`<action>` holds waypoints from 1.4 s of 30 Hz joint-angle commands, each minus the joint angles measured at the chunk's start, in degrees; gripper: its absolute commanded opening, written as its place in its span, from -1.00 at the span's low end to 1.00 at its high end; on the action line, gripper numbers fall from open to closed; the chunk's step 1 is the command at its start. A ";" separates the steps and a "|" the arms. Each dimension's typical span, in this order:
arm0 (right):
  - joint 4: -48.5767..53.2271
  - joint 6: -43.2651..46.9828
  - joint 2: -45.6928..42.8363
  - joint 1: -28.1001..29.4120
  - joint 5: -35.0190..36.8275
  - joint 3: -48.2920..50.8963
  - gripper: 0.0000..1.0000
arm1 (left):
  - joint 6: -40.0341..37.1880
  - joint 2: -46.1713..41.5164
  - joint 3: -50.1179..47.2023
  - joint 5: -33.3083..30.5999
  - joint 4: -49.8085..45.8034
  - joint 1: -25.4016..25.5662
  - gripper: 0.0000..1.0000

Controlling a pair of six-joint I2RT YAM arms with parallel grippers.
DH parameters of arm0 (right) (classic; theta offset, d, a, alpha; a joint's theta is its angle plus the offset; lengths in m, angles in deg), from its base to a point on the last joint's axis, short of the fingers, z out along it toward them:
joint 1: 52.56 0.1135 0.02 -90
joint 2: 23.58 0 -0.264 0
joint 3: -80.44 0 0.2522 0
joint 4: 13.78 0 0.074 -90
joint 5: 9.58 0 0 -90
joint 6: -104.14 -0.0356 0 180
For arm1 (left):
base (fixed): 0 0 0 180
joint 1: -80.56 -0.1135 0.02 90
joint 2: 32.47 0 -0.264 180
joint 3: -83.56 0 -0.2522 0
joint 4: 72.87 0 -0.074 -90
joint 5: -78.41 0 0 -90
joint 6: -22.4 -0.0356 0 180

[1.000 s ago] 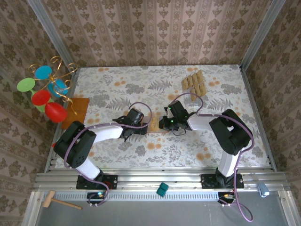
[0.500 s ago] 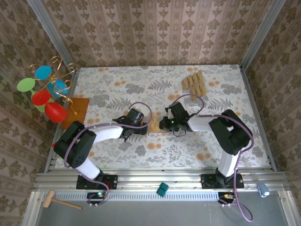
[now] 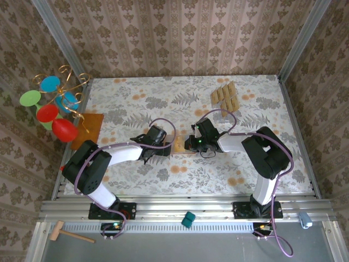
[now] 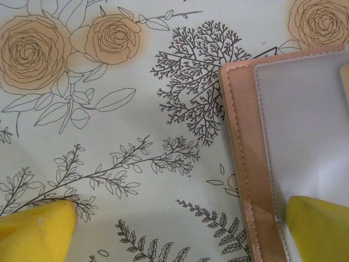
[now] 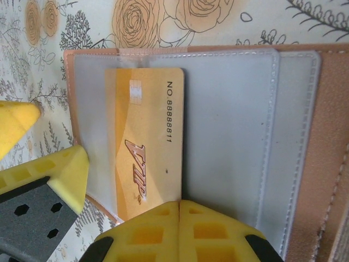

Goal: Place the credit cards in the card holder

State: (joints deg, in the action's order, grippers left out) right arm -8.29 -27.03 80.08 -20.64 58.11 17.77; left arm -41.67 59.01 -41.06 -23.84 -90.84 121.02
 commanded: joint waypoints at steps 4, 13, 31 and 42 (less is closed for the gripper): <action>0.45 -0.32 1.97 0.86 -0.19 -1.10 -1.00 | -0.58 0.60 -1.55 -0.24 -1.94 -0.38 1.00; 0.71 -0.23 2.43 1.65 -0.37 -2.19 -1.00 | -0.39 0.64 -1.64 0.00 -1.68 -0.33 1.00; 2.55 -0.12 1.94 1.69 0.51 -2.58 -0.98 | 1.11 -5.85 -0.32 0.71 -5.94 -4.65 1.00; 3.35 -0.14 2.12 1.83 1.03 -2.95 -0.97 | 2.73 -4.97 -0.38 -4.78 -13.20 -5.22 1.00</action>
State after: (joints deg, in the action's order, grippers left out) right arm -7.52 -27.01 81.06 -19.28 57.94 16.09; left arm -40.27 53.92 -41.10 -25.85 -100.33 116.08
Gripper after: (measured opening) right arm 0.066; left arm 0.999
